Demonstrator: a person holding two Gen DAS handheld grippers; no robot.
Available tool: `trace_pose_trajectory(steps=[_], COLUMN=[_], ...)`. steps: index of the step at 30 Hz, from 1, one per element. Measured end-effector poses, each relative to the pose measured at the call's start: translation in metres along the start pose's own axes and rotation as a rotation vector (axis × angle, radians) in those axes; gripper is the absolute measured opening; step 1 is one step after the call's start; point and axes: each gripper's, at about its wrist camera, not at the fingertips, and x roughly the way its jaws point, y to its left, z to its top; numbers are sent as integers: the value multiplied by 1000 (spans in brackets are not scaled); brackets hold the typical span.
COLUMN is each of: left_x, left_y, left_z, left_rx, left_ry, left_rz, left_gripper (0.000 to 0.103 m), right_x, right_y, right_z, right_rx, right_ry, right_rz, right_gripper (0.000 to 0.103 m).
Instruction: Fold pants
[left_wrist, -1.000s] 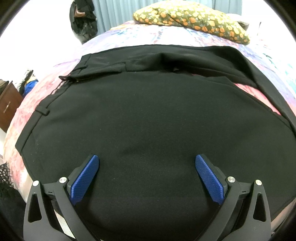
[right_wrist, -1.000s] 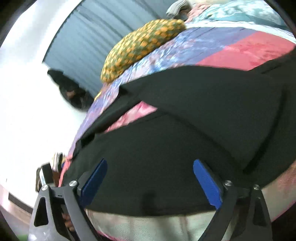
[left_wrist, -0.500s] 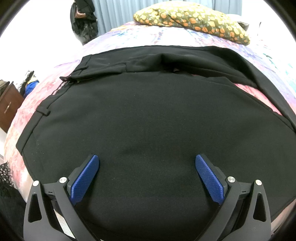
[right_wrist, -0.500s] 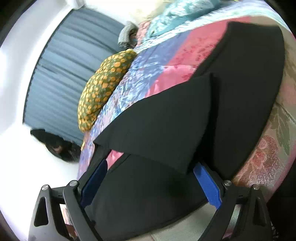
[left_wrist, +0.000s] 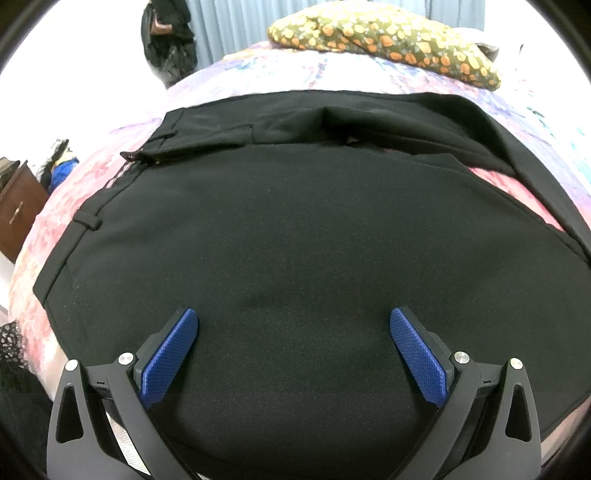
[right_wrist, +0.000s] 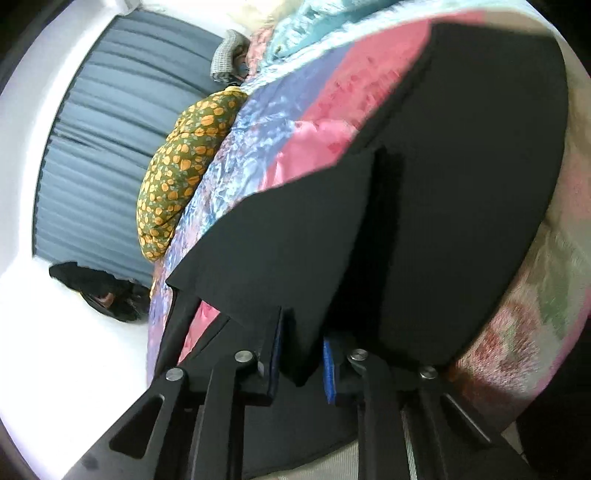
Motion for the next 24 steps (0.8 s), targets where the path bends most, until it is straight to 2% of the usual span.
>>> trace_pose_trajectory(steps=[2, 4, 6, 9, 13, 16, 20, 24], left_x=[-4, -9, -17, -20, 21, 64, 96, 121], left_y=[0, -2, -3, -13, -28, -44, -58, -58], left_z=[9, 26, 49, 109, 176, 213, 235, 244], left_rx=[-2, 6, -2, -31, -124, -161, -249, -368], left_ry=[69, 138, 127, 101, 191, 249, 281, 304], left_rz=[-7, -82, -174, -277, -424, -397, -418, -446], left_gripper=[102, 102, 102, 102, 102, 102, 102, 102], right_x=[-14, -33, -49, -67, -81, -92, -100, -112], right_y=[14, 28, 41, 54, 71, 78, 84, 81], right_z=[6, 16, 28, 44, 60, 69, 77, 88], right_rx=[-56, -104, -133, -158, -189, -202, -210, -189], right_ry=[-34, -68, -96, -119, -123, -125, -117, -101], right_rz=[21, 56, 99, 161, 219, 255, 289, 331], right_gripper=[17, 16, 16, 16, 15, 15, 15, 15])
